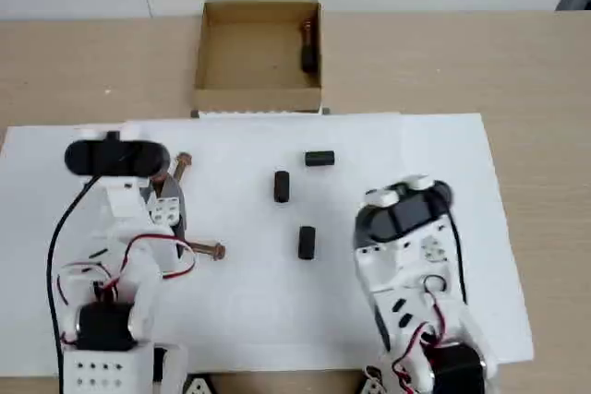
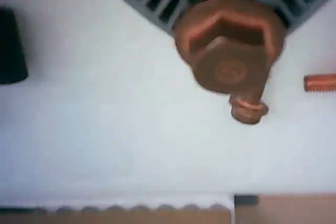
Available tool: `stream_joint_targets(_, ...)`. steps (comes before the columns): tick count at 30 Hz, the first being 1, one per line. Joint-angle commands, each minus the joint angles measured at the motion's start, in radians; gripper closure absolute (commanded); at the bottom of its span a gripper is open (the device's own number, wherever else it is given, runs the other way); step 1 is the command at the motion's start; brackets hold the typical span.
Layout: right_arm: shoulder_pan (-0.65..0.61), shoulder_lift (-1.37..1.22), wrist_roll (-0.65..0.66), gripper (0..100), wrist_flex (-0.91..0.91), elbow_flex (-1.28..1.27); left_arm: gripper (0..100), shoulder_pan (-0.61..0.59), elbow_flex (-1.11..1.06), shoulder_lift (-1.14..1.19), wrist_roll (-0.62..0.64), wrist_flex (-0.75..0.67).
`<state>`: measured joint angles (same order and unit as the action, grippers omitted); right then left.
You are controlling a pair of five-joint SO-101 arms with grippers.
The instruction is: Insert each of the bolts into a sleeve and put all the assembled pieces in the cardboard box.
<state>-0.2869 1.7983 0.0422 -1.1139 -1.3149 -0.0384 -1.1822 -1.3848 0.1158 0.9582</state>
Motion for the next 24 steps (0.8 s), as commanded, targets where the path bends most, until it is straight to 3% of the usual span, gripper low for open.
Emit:
stream_joint_targets(1,-0.059,0.007,-0.009,99.5,0.116,-0.055,99,0.029,-0.064,-0.121,0.023,-0.078)
stream_joint_targets(7,-0.18,0.007,-0.006,99.5,0.341,-0.19,99,0.15,-0.225,-0.336,0.069,-0.16)
stream_joint_targets(10,-0.228,0.007,-0.006,99.5,0.444,-0.252,99,0.183,-0.3,-0.437,0.186,-0.213)
stream_joint_targets(17,-0.355,0.007,-0.005,99.5,0.55,-0.321,99,0.252,-0.329,-0.423,0.506,-0.288)
stream_joint_targets(24,-0.464,0.007,0.0,99.5,0.55,-0.359,99,0.29,-0.328,-0.423,0.531,-0.325)
